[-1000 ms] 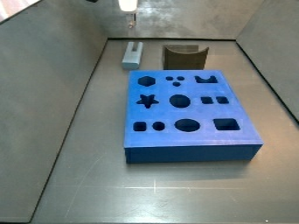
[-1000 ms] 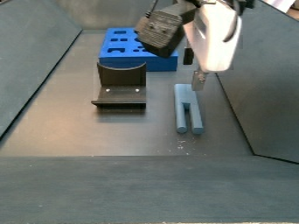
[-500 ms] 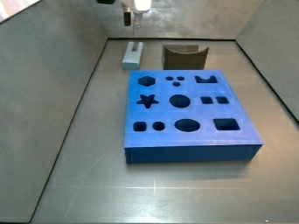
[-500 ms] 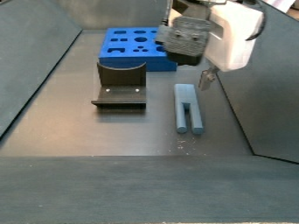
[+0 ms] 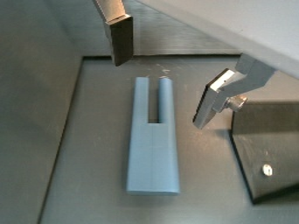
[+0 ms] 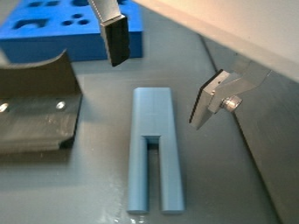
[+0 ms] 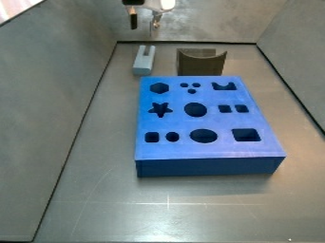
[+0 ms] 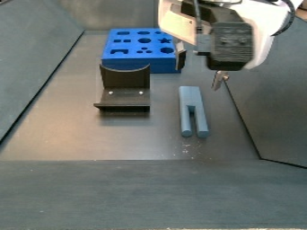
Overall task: Pick up the square-circle object. Move up. Rotate the square-circle object. Place the square-circle object on the fixture. Regrasp the square-circle object. Move to above the board. Insert the square-circle object.
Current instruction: Rotate the square-circle object.
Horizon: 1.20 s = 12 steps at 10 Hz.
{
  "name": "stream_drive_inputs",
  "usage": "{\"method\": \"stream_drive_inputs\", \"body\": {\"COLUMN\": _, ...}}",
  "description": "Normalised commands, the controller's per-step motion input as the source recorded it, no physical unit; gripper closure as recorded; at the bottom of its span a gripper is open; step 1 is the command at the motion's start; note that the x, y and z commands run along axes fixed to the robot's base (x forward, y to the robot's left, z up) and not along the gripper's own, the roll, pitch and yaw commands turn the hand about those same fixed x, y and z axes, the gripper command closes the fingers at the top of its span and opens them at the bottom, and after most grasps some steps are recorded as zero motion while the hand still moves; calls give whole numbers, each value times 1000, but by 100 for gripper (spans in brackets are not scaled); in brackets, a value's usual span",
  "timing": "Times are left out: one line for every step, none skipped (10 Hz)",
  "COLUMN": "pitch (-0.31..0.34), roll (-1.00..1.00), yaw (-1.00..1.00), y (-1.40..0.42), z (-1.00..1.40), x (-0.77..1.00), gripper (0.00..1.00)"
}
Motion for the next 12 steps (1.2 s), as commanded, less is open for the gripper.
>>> {"method": "stream_drive_inputs", "body": {"pitch": 4, "roll": 0, "yaw": 1000, "y": -6, "z": -40, "x": 26, "gripper": 0}}
{"method": "stream_drive_inputs", "body": {"pitch": 5, "roll": -1, "yaw": 1000, "y": -6, "z": -40, "x": 26, "gripper": 0}}
{"method": "stream_drive_inputs", "body": {"pitch": 5, "roll": -1, "yaw": 1000, "y": -6, "z": -39, "x": 27, "gripper": 0}}
{"method": "stream_drive_inputs", "body": {"pitch": 6, "roll": -1, "yaw": 1000, "y": -6, "z": -39, "x": 27, "gripper": 0}}
{"method": "stream_drive_inputs", "body": {"pitch": 6, "roll": -1, "yaw": 1000, "y": -6, "z": -39, "x": 27, "gripper": 0}}
{"method": "stream_drive_inputs", "body": {"pitch": 7, "roll": -1, "yaw": 1000, "y": -6, "z": -39, "x": 27, "gripper": 0}}
{"method": "stream_drive_inputs", "body": {"pitch": 8, "roll": -1, "yaw": 1000, "y": -6, "z": -39, "x": 27, "gripper": 0}}
{"method": "stream_drive_inputs", "body": {"pitch": 10, "roll": -1, "yaw": 1000, "y": -6, "z": -39, "x": 27, "gripper": 0}}
{"method": "stream_drive_inputs", "body": {"pitch": 12, "roll": -1, "yaw": 1000, "y": -6, "z": -39, "x": 27, "gripper": 0}}
{"method": "stream_drive_inputs", "body": {"pitch": 13, "roll": -1, "yaw": 829, "y": -6, "z": -38, "x": 27, "gripper": 0}}
{"method": "stream_drive_inputs", "body": {"pitch": 13, "roll": -1, "yaw": 588, "y": -6, "z": -38, "x": 27, "gripper": 0}}
{"method": "stream_drive_inputs", "body": {"pitch": 12, "roll": -1, "yaw": 340, "y": -6, "z": -37, "x": 27, "gripper": 0}}
